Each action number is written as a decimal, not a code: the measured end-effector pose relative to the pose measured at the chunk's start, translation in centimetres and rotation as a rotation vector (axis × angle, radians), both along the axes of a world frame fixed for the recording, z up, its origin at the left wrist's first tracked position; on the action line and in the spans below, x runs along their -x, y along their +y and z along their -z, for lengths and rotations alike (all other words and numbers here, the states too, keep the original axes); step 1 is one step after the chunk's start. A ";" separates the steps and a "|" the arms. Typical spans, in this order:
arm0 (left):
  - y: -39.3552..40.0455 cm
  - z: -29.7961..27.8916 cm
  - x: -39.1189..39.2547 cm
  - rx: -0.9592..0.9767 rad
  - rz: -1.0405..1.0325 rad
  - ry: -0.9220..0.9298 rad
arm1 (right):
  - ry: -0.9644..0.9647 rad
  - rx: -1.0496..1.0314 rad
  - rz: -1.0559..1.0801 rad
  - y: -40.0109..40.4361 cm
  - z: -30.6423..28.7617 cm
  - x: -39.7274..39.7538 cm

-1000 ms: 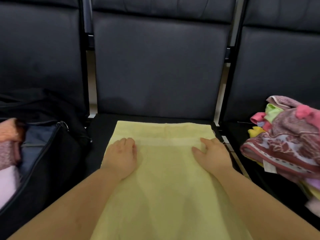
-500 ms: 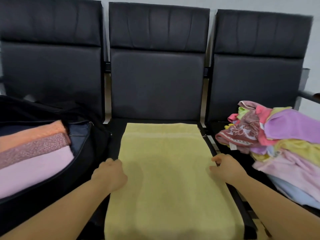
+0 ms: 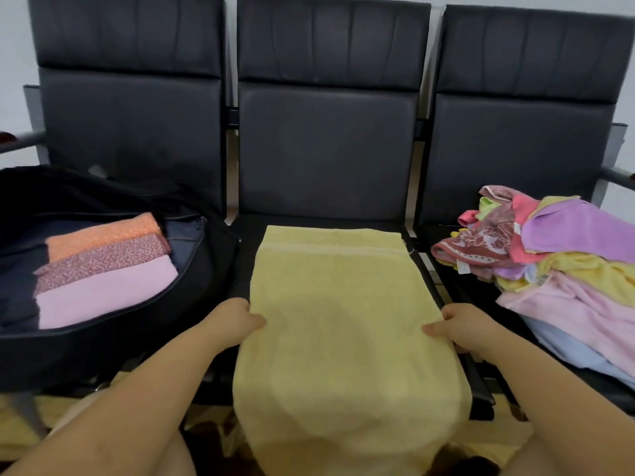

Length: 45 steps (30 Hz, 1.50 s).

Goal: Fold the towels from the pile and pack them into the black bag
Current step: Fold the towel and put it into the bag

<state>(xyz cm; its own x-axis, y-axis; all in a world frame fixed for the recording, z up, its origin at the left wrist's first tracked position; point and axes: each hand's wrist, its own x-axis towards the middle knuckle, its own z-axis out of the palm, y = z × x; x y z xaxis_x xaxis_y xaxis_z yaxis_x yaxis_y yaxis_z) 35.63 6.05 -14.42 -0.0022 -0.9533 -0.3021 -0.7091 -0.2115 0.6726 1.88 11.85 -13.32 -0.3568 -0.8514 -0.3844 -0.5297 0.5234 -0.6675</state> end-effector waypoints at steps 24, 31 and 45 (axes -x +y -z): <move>2.6 -2.1 -5.8 -0.044 0.309 0.188 | -0.250 0.018 -0.313 4.5 -1.1 4.5; 2.6 -1.8 -5.1 0.243 0.342 -0.230 | 0.209 0.027 -0.467 4.2 -0.4 2.3; 5.3 -7.4 -5.4 -0.021 0.034 0.856 | -0.524 0.124 -0.379 7.0 -5.8 3.1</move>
<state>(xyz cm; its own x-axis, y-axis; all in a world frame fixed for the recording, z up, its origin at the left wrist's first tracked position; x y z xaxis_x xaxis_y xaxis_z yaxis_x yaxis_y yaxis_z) 41.08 11.36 -7.04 -0.2661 -0.9428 -0.2008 0.0348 -0.2176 0.9754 -1.18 18.84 -7.55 0.1845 -0.9306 -0.3162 -0.2504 0.2666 -0.9307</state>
